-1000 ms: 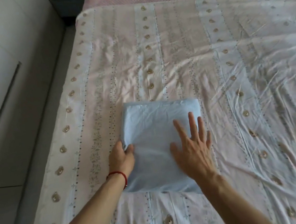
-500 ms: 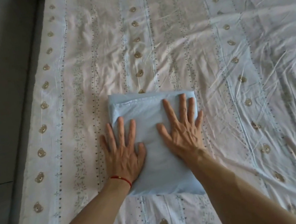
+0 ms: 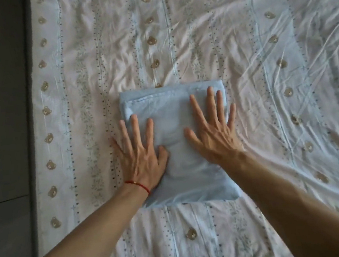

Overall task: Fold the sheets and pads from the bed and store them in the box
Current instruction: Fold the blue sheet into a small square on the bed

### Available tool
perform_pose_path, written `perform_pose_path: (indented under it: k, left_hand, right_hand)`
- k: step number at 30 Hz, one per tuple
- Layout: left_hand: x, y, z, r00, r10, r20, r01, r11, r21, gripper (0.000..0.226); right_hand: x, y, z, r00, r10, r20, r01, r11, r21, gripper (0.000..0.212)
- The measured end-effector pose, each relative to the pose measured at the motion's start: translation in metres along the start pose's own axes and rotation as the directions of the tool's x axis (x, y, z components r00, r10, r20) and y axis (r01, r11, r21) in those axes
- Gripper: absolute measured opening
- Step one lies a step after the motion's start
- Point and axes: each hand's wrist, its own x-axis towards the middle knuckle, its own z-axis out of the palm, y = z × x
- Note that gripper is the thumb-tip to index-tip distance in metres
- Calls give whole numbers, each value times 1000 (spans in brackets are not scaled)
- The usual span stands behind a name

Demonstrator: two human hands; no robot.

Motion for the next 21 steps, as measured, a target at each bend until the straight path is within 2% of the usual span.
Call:
perform_pose_path:
  k: [2, 3, 7, 12, 14, 16, 18, 19, 21]
  left_hand:
    - [21, -2, -20, 996, 57, -74, -55, 998, 25, 78]
    - [42, -5, -23, 995, 69, -69, -68, 997, 27, 77]
    - [99, -19, 2, 990, -19, 138, 18, 1000, 4, 81]
    - [104, -17, 9, 987, -46, 151, 41, 998, 40, 82]
    - [90, -15, -4, 993, -39, 114, 44, 998, -41, 81]
    - [53, -12, -18, 998, -50, 37, 56, 975, -216, 80]
    - [7, -13, -28, 980, -183, 76, 198, 898, -394, 81]
    - [-13, -16, -30, 952, -273, 137, 306, 844, -441, 82]
    - [-29, -23, -35, 861, -426, 278, 509, 710, -487, 73]
  right_hand:
    - [-51, -2, 4, 998, -3, -59, 2, 1000, -5, 80]
    - [-71, -2, 9, 998, -1, -68, 0, 1000, -13, 78]
    - [-85, 13, 33, 987, -21, -159, 27, 999, 39, 75]
    - [-72, 17, 47, 991, -33, -131, 38, 999, 34, 78]
    - [-71, 18, 42, 994, -40, -98, 45, 998, 48, 80]
    - [-73, 20, 30, 994, -40, -98, 52, 990, 127, 81]
    - [-81, 18, 18, 984, 105, -141, -47, 929, 367, 80]
    - [-87, 15, 11, 953, 259, -159, -143, 843, 518, 76]
    - [-93, 10, 1, 851, 521, -65, -338, 638, 692, 64]
